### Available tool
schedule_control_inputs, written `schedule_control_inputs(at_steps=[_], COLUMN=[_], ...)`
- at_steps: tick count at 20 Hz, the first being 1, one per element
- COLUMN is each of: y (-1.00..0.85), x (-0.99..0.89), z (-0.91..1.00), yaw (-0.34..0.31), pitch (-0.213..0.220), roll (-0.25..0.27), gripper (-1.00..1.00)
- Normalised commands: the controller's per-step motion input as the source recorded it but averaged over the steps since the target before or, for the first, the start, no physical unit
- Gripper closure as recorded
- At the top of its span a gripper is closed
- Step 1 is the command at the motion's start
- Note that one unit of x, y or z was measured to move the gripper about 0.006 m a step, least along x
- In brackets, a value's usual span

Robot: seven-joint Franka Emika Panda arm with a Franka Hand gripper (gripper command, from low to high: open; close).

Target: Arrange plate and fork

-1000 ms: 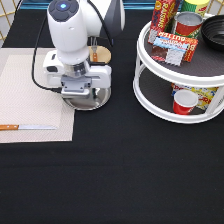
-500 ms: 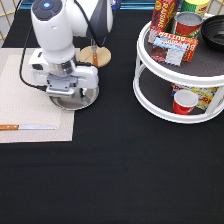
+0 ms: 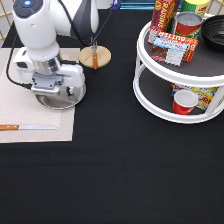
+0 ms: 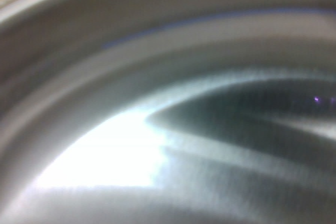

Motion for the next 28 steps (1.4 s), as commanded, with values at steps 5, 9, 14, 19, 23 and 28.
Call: schedule_control_inputs(at_steps=[5, 9, 14, 19, 23, 28], y=[-0.8, -0.77, -0.77, -0.62, -0.52, -0.33], x=[0.27, 0.24, 0.27, 0.54, 0.67, 0.39], z=[0.15, 0.14, 0.14, 0.02, 0.03, 0.2], yaw=[0.054, 0.041, 0.036, 0.028, 0.037, 0.017], pitch=[0.049, 0.054, 0.059, 0.071, 0.086, 0.102], roll=[0.094, 0.089, 0.091, 0.07, 0.06, 0.066], gripper=[-1.0, -1.0, -1.0, -1.0, -1.0, -1.0])
